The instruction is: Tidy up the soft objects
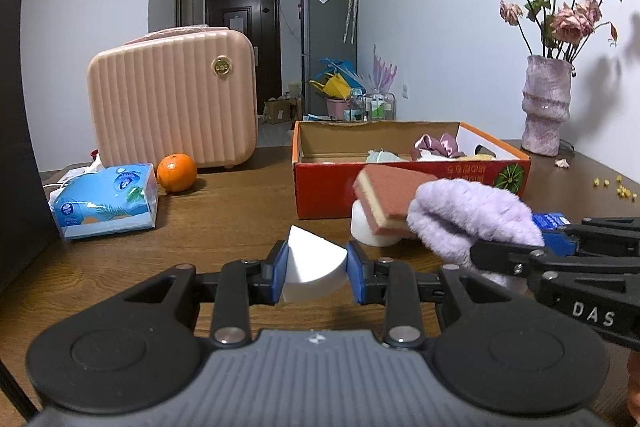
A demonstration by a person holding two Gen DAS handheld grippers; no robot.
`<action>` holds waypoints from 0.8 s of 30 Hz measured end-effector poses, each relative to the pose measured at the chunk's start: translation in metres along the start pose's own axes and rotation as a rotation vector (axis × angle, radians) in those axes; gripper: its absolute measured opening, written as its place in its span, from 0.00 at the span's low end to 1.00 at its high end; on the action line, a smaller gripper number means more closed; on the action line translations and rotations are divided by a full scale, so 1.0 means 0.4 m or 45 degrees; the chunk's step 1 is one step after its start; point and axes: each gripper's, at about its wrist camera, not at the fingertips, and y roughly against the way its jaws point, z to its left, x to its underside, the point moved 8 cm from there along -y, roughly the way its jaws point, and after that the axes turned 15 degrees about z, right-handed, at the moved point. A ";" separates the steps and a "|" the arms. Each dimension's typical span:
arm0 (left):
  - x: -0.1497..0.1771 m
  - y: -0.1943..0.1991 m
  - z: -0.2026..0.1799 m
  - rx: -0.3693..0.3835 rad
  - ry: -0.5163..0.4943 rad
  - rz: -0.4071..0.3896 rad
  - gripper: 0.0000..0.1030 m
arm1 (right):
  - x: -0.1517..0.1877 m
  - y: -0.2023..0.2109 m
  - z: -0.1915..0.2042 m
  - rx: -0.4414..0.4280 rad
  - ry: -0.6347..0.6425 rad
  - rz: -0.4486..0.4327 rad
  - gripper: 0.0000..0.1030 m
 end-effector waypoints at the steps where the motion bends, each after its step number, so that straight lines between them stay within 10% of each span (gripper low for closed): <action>1: -0.001 0.003 0.000 0.002 0.004 -0.002 0.31 | -0.003 0.003 -0.002 0.003 -0.004 -0.005 0.23; 24: -0.080 0.027 -0.057 0.020 0.010 -0.090 0.31 | -0.069 0.018 -0.090 0.093 -0.036 -0.109 0.23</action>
